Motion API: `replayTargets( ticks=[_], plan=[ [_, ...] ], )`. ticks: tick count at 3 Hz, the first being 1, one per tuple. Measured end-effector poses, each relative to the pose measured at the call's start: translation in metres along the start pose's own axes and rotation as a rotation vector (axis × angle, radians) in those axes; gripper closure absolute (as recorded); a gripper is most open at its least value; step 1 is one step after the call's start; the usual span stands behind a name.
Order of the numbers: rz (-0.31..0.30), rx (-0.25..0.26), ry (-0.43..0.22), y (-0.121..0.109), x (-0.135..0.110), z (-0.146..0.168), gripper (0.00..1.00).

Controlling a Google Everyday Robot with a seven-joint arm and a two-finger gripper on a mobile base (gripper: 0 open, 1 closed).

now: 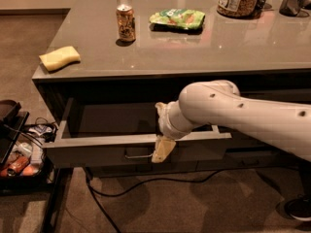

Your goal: Close top drawer

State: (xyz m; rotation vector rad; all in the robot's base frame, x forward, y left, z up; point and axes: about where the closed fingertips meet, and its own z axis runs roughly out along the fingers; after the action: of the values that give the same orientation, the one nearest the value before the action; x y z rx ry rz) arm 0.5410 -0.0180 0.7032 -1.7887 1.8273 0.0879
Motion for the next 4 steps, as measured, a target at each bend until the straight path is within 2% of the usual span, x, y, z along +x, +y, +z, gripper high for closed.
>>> replayTargets(
  ticks=[2, 3, 4],
  plan=[
    [0.011, 0.003, 0.006, -0.005, 0.002, 0.009, 0.0],
    [0.022, 0.022, 0.009, -0.012, 0.004, 0.011, 0.0],
    [0.037, 0.037, 0.026, -0.03, 0.008, 0.03, 0.0]
  ],
)
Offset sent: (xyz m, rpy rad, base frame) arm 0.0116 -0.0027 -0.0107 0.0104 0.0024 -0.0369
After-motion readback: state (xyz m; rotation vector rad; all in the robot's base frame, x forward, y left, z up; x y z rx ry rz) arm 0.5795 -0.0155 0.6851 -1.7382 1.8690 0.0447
